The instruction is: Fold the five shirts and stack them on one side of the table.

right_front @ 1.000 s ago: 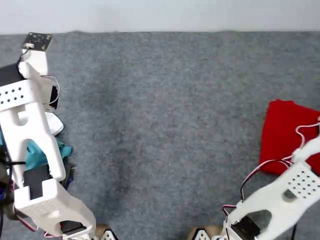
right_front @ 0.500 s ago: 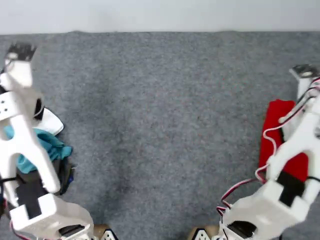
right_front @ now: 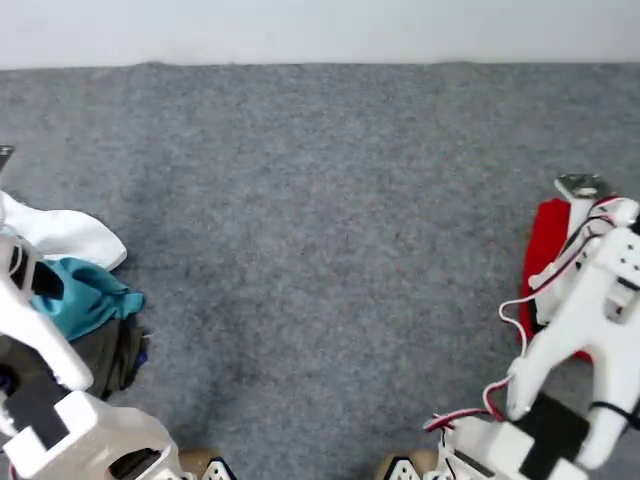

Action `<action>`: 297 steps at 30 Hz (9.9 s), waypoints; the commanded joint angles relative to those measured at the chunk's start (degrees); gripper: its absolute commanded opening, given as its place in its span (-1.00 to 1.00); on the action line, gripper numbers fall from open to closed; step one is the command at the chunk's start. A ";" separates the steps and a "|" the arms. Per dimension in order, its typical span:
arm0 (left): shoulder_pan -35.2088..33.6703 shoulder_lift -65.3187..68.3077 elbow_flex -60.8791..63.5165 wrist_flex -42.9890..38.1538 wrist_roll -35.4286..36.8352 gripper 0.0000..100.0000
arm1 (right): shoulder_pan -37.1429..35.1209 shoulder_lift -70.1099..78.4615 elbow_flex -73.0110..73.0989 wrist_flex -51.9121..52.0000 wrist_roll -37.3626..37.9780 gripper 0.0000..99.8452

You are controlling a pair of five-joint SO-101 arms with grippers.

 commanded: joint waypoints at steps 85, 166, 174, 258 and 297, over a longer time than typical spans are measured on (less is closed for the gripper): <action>56.35 -10.55 28.88 -16.09 14.33 -0.61 | -18.59 -23.87 14.68 2.51 -0.62 -0.98; 32.18 1.85 9.10 -17.67 17.76 -0.97 | -18.68 -23.96 20.04 1.45 -0.62 -0.98; 23.65 2.20 0.57 -16.00 17.93 -0.97 | -18.95 -23.87 20.04 1.01 -0.62 -0.98; 4.75 -2.64 -16.31 0.62 21.89 -0.64 | -56.40 35.30 -31.38 2.59 -11.43 -0.98; 60.57 -2.20 13.23 -2.90 8.18 -0.85 | -37.76 -3.03 -41.85 1.98 -6.68 -0.98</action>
